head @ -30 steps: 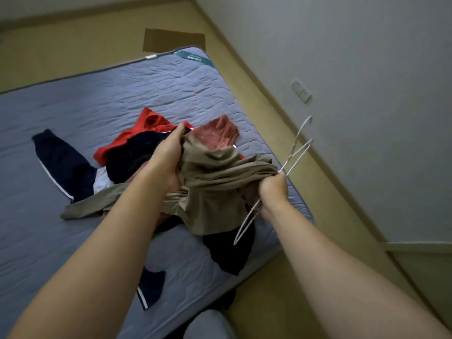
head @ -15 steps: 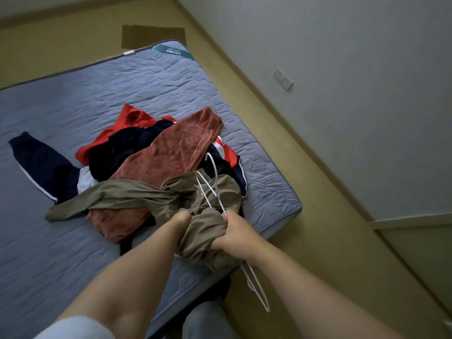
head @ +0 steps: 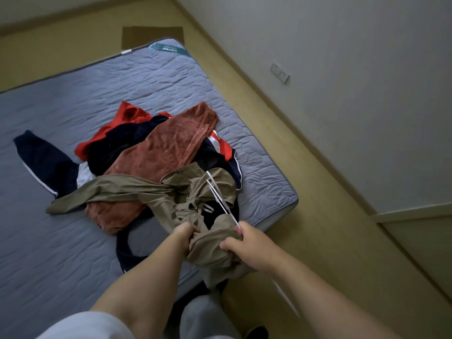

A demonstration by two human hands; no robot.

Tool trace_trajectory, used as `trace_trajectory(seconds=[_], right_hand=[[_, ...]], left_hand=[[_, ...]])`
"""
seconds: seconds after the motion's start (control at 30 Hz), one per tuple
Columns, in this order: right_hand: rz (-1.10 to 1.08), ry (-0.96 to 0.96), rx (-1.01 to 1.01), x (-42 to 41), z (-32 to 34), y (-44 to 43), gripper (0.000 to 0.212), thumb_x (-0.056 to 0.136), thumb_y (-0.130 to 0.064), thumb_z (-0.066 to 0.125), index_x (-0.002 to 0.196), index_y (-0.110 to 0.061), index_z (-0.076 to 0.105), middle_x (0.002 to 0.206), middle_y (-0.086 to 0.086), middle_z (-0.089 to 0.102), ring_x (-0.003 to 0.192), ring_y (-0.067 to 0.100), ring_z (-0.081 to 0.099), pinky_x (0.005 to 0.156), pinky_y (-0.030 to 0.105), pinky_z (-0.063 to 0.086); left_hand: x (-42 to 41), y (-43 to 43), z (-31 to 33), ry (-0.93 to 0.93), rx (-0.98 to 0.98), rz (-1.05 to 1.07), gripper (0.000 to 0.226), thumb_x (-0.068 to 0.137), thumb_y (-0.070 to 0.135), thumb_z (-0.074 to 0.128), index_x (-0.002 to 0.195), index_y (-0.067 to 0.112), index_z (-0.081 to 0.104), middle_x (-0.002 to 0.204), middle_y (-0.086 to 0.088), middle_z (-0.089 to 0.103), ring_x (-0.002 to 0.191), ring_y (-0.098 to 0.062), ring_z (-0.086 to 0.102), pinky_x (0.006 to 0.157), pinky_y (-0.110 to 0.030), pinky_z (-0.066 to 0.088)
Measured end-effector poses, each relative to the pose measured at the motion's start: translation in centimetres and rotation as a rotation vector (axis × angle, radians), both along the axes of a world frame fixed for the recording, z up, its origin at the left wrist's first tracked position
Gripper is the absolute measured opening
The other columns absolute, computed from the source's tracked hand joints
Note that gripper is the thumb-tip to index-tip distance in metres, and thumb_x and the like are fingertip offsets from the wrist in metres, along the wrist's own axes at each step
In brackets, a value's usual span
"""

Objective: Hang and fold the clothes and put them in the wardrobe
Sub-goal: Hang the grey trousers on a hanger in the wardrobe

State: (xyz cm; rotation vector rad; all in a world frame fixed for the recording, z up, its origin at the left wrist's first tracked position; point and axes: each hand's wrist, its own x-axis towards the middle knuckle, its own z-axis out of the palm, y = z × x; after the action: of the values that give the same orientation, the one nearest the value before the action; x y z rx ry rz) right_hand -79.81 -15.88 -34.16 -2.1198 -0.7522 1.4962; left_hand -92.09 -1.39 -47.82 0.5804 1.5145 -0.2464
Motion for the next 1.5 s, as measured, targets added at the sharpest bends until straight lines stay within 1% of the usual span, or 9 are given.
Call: trace_trajectory(seconds=[0.13,0.33,0.43,0.63,0.77,0.87,1.07,1.3,1.5], right_hand=[[0.001,-0.130,0.019,1.2,0.2,-3.2,0.050,0.068,-0.072,0.061,0.098,-0.031,0.055,0.098,-0.019,0.064,0.091,-0.002,0.060,0.074,0.020,0.047],[-0.056,-0.228,0.063,4.0,2.5,-7.2,0.050,0.084,-0.065,0.063,0.106,-0.023,0.049,0.107,-0.007,0.057,0.094,0.010,0.055,0.068,0.022,0.039],[-0.251,-0.232,0.194,5.8,5.1,-9.6,0.034,0.087,-0.045,0.067,0.096,-0.021,0.045,0.095,-0.001,0.056,0.081,0.011,0.053,0.065,0.025,0.044],[-0.455,-0.455,0.329,11.5,11.5,-15.3,0.037,0.090,-0.032,0.066,0.110,-0.023,0.037,0.107,-0.002,0.045,0.084,0.006,0.051,0.062,0.020,0.039],[-0.555,-0.597,0.484,14.4,15.8,-18.2,0.045,0.085,-0.028,0.075,0.104,-0.018,0.035,0.092,-0.011,0.031,0.079,0.004,0.038,0.058,0.009,0.034],[-0.675,-0.576,0.588,16.0,18.7,-20.3,0.052,0.084,-0.029,0.077,0.110,-0.013,0.035,0.094,-0.009,0.028,0.083,0.005,0.036,0.064,0.006,0.036],[-0.781,-0.625,0.738,19.4,24.1,-25.3,0.037,0.088,-0.022,0.074,0.097,-0.027,0.038,0.106,-0.006,0.048,0.087,0.005,0.054,0.074,0.020,0.045],[-0.986,-0.566,0.615,21.3,25.3,-29.2,0.013,0.100,-0.023,0.048,0.112,-0.022,0.043,0.099,-0.001,0.058,0.084,0.011,0.060,0.057,0.022,0.041],[-1.176,-0.660,0.634,23.7,27.0,-34.5,0.054,0.090,-0.045,0.067,0.129,-0.017,0.042,0.110,-0.006,0.057,0.092,0.013,0.059,0.066,0.026,0.041]], left_hand=[[3.1,2.5,3.5,0.027,0.379,-0.010,0.033,0.081,-0.011,0.056,0.109,0.004,0.063,0.077,-0.016,0.060,0.071,-0.034,0.062,0.059,-0.034,0.053],[9.8,2.2,16.0,-0.455,0.617,0.091,0.049,0.040,-0.007,0.060,0.083,0.011,0.075,0.080,-0.021,0.071,0.076,-0.040,0.068,0.069,-0.049,0.058],[12.1,-0.7,22.7,-0.636,0.712,-0.024,0.049,0.043,-0.012,0.057,0.088,0.003,0.072,0.082,-0.019,0.073,0.075,-0.039,0.069,0.067,-0.047,0.058],[17.5,-8.3,37.4,-0.986,0.763,-0.145,0.035,0.064,-0.026,0.039,0.076,0.000,0.058,0.058,-0.008,0.065,0.057,-0.027,0.066,0.051,-0.027,0.055],[20.4,-14.0,45.9,-1.170,0.748,-0.304,0.039,0.055,-0.019,0.040,0.089,-0.006,0.054,0.085,-0.018,0.059,0.079,-0.038,0.062,0.063,-0.033,0.053],[21.9,-17.4,49.9,-1.330,0.679,-0.494,0.029,0.046,-0.011,0.041,0.064,0.001,0.061,0.070,-0.013,0.060,0.064,-0.031,0.062,0.057,-0.028,0.051],[24.5,-21.9,53.3,-1.527,0.646,-0.802,0.038,0.047,-0.010,0.035,0.046,0.011,0.067,0.051,-0.001,0.062,0.047,-0.016,0.063,0.046,-0.017,0.048],[29.7,-23.8,52.6,-1.512,0.521,-0.801,0.027,0.048,-0.011,0.039,0.054,0.005,0.061,0.058,-0.008,0.060,0.053,-0.024,0.061,0.051,-0.024,0.051],[33.8,-24.3,50.2,-1.335,0.608,-0.808,0.033,0.043,-0.015,0.039,0.068,0.002,0.052,0.077,-0.012,0.053,0.071,-0.033,0.057,0.061,-0.036,0.050]])
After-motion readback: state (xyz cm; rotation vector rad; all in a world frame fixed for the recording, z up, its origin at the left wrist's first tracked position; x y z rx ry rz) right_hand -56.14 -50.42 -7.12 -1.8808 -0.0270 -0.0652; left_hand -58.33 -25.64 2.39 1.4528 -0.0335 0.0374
